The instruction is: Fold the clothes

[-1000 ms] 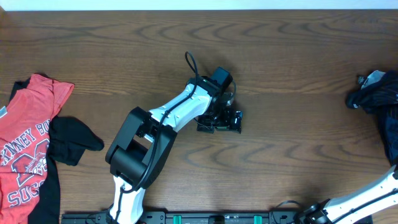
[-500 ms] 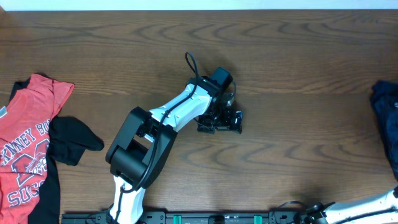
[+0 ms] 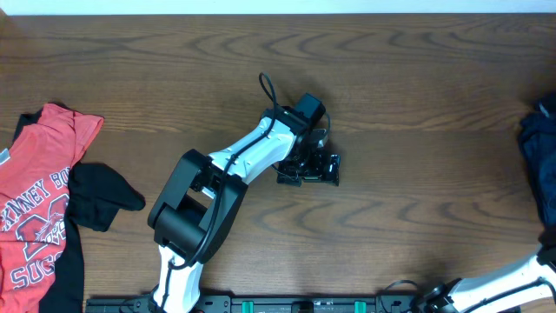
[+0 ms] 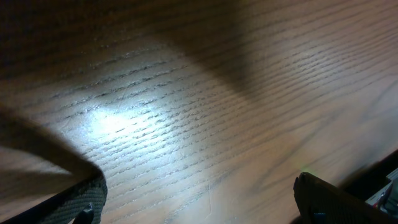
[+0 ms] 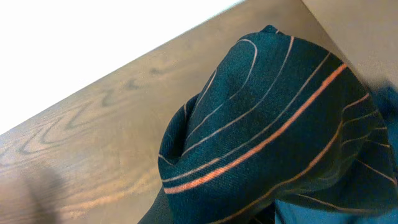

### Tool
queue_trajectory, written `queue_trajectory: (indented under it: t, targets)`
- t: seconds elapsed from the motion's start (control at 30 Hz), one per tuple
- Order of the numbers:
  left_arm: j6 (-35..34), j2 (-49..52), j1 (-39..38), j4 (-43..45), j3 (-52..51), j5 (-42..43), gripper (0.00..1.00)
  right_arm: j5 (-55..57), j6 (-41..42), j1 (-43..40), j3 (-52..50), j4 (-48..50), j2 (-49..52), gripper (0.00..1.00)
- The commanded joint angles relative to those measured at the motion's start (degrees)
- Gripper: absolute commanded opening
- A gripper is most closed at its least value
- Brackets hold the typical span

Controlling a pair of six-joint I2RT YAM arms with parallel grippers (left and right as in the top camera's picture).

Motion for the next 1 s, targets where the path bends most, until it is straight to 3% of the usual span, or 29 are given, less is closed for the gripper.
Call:
queue_trajectory:
  t: [0.0, 0.23, 0.7, 0.97]
  targets:
    - [-0.3, 2.3, -0.1, 0.2, -0.3, -0.7, 0.98, -1.6, -0.1, 3.5, 0.5, 3.0, -0.7, 0.01]
    - [-0.3, 2.3, -0.1, 0.2, -0.3, -0.7, 0.98, -1.4, -1.8, 4.0, 0.5, 4.0, -0.6, 0.01]
    - [-1.8, 2.3, -0.1, 0.1, -0.3, -0.7, 0.98, -9.0, -8.5, -6.1, 0.4, -1.1, 1.8, 0.01]
    - [-1.8, 2.3, -0.1, -0.4, -0.3, -0.7, 0.98, -14.3, -13.5, -7.8, 0.4, -2.0, 4.7, 0.01]
